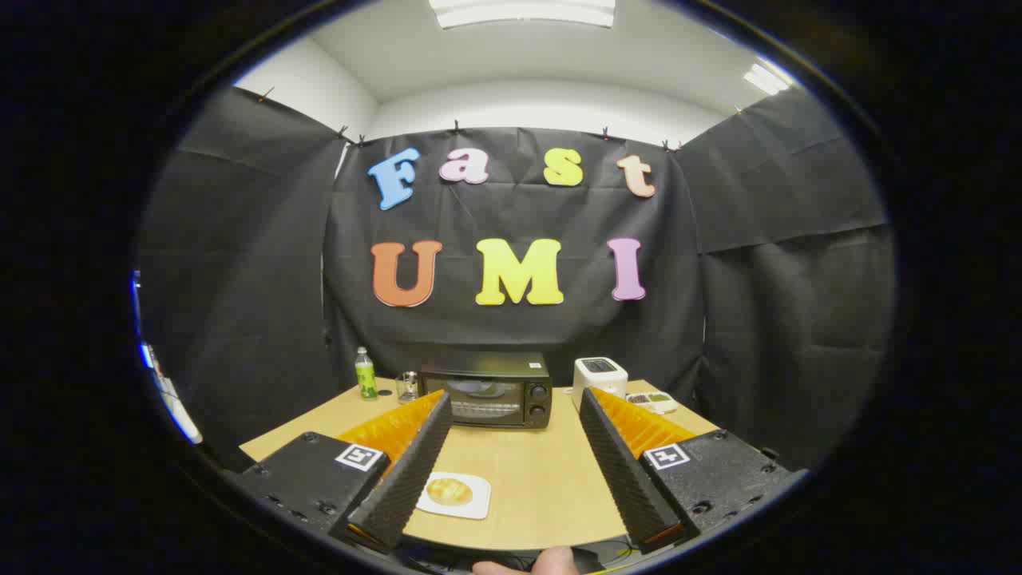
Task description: Open the toaster oven, put the food inside, and close the toaster oven door.
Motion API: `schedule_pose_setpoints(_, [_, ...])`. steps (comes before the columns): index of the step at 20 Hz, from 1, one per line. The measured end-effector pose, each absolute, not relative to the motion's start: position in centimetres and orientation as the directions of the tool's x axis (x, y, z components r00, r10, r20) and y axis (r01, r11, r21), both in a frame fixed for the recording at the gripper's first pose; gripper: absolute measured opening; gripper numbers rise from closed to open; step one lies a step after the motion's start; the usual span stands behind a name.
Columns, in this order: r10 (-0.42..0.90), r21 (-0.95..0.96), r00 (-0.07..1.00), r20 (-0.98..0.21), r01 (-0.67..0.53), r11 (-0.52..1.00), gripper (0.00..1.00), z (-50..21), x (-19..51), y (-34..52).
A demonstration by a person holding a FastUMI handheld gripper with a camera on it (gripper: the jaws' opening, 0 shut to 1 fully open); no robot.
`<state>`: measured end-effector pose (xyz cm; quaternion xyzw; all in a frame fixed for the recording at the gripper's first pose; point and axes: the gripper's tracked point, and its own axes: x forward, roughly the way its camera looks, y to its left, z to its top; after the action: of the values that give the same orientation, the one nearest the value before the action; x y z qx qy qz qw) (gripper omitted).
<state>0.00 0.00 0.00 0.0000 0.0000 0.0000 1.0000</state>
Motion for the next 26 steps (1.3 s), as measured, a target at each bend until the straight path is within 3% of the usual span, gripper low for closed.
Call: schedule_pose_setpoints(26, [-0.027, -0.023, 1.000, -0.013, 0.027, 0.999, 1.00, -1.4, 0.8, -0.1])
